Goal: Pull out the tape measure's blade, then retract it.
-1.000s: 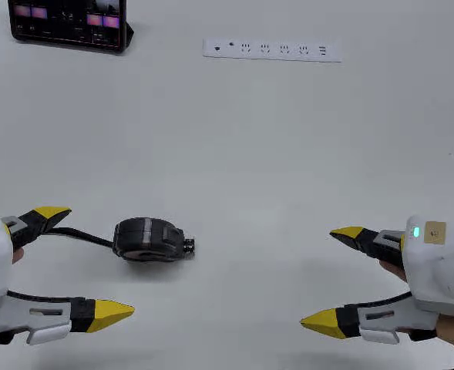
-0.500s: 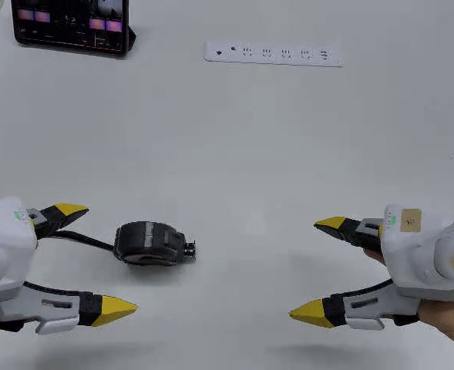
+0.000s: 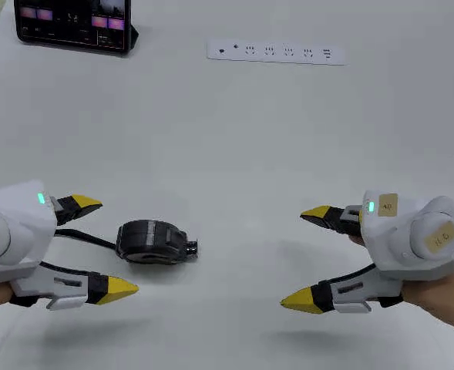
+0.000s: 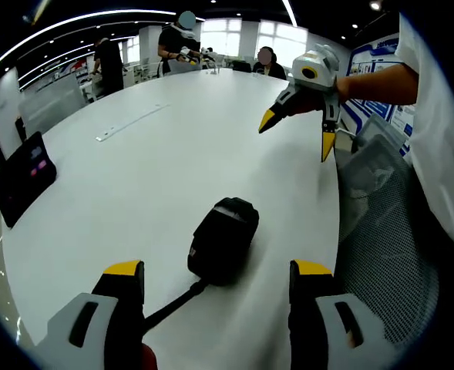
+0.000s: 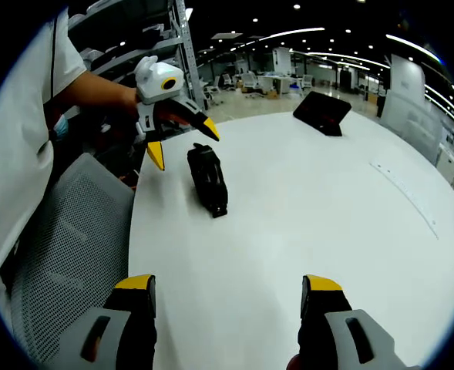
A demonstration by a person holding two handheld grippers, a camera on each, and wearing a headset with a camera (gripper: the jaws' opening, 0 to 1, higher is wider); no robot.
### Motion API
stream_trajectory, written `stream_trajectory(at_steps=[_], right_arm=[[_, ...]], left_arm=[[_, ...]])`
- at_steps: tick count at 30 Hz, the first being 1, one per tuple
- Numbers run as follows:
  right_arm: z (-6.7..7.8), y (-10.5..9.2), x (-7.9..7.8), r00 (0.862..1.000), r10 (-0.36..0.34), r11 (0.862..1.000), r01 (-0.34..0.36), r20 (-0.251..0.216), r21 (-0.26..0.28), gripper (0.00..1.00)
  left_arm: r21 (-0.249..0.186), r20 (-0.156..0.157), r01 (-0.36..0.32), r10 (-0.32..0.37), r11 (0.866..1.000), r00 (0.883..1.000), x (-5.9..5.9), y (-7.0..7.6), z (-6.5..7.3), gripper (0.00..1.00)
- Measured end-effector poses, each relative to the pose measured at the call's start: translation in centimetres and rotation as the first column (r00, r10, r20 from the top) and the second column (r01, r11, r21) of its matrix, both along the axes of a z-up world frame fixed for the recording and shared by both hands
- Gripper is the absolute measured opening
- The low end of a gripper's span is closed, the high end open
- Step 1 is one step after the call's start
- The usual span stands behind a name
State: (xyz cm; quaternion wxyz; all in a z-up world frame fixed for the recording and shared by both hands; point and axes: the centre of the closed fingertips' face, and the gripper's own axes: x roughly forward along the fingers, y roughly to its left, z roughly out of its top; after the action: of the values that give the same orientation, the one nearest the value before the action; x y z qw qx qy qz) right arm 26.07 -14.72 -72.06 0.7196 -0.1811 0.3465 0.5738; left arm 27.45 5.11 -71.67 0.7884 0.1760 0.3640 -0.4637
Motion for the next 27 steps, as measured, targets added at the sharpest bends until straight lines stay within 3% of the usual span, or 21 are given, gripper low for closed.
stream_trajectory(at_steps=[5, 11, 27], right_arm=[[-0.3, 0.6, 0.2, 1.000, 0.021, 1.000, -0.021, -0.003, 0.000, 0.74], [-0.5, 1.0, 0.4, 1.000, 0.029, 1.000, -0.029, -0.006, 0.006, 0.73], [-0.8, 1.8, 0.6, 0.999, 0.036, 0.999, -0.036, -0.016, 0.019, 0.73]], left_arm=[[0.022, 0.014, 0.030, -0.031, 0.999, 0.999, 0.4, 0.0, -0.4, 0.66], [0.049, -0.016, 0.068, -0.068, 0.996, 0.998, 0.3, -0.3, -1.2, 0.58], [0.085, -0.028, 0.135, -0.134, 0.987, 0.991, 0.6, -1.1, -2.4, 0.36]])
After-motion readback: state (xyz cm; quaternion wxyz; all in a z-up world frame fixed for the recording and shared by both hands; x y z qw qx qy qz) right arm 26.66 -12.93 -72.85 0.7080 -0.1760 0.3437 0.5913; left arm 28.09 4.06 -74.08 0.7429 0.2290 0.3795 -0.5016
